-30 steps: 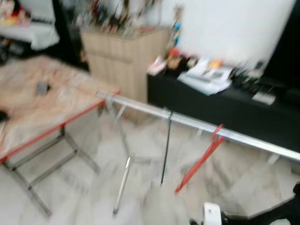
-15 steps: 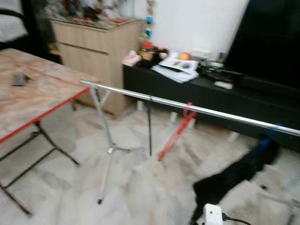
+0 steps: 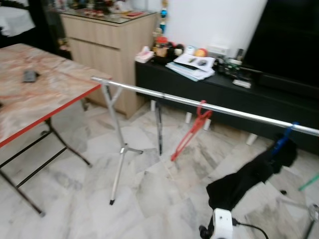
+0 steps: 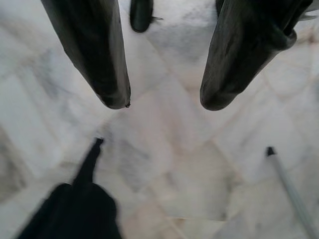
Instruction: Hang hanger
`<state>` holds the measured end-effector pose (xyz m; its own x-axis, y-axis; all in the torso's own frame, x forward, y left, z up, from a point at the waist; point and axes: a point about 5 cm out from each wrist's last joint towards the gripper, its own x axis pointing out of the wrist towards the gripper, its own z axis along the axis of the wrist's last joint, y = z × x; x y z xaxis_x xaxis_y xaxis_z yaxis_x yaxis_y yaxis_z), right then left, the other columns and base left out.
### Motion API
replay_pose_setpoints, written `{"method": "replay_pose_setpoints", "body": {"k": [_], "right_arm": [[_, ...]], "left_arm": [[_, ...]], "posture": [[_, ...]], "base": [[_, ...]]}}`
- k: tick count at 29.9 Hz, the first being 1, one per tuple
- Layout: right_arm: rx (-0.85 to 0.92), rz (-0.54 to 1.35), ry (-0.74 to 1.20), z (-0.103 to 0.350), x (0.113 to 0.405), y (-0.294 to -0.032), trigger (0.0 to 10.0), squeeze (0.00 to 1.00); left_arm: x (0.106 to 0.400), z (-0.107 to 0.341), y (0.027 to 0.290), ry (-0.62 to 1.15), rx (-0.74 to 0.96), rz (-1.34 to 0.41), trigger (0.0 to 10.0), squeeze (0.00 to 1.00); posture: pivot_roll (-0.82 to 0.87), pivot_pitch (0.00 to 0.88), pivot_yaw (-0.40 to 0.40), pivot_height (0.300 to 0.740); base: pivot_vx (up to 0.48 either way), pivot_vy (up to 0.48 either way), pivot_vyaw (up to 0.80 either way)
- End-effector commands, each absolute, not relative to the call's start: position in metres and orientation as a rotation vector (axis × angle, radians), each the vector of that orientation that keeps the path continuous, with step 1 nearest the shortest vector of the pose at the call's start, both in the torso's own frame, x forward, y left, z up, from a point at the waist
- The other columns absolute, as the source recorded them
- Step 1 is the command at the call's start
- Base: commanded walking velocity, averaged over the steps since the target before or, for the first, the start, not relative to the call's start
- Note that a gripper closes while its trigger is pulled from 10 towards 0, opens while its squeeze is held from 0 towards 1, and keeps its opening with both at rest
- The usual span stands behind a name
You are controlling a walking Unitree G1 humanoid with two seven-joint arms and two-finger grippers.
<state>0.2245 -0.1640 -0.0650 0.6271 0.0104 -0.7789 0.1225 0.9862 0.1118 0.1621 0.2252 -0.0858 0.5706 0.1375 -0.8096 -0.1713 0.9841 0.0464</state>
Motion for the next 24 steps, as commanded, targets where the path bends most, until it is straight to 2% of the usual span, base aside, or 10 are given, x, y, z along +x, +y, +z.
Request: {"method": "replay_pose_setpoints", "body": {"k": [1, 7, 11, 14, 20, 24], "right_arm": [[0.17, -0.079, 0.912, -0.068, 0.219, -0.166, 10.0, 0.0], [0.152, -0.077, 0.933, -0.073, 0.21, -0.172, 10.0, 0.0], [0.127, -0.067, 0.946, -0.076, 0.204, -0.177, 10.0, 0.0], [0.129, -0.076, 0.947, -0.077, 0.199, -0.184, 10.0, 0.0], [0.136, -0.133, 0.959, -0.08, 0.19, -0.198, 10.0, 0.0], [0.141, -0.139, 0.964, -0.08, 0.19, -0.198, 10.0, 0.0]], "left_arm": [[0.156, -0.089, 0.223, 0.969, -0.047, 0.186, 10.0, 0.0], [0.141, -0.093, 0.228, 0.994, -0.034, 0.195, 10.0, 0.0], [0.127, -0.1, 0.222, 1.042, -0.032, 0.186, 10.0, 0.0], [0.12, -0.103, 0.215, 1.059, -0.032, 0.162, 10.0, 0.0], [0.12, -0.104, 0.204, 1.048, -0.016, 0.104, 10.0, 0.0], [0.134, -0.099, 0.21, 1.009, -0.006, 0.102, 10.0, 0.0]], "posture": [[0.13, 0.0, -0.071, 0.74], [0.15, 0.012, -0.088, 0.74], [0.12, 0.038, -0.083, 0.74], [0.1, 0.067, -0.075, 0.74], [0.11, 0.09, -0.052, 0.74], [0.11, 0.079, -0.055, 0.74]], "base": [[0.0, 0.0, -0.79], [0.0, -0.054, -0.79], [0.0, -0.321, -0.78], [0.0, 0.0, -0.78], [0.0, 0.0, -0.78], [0.0, 0.0, -0.78]]}}
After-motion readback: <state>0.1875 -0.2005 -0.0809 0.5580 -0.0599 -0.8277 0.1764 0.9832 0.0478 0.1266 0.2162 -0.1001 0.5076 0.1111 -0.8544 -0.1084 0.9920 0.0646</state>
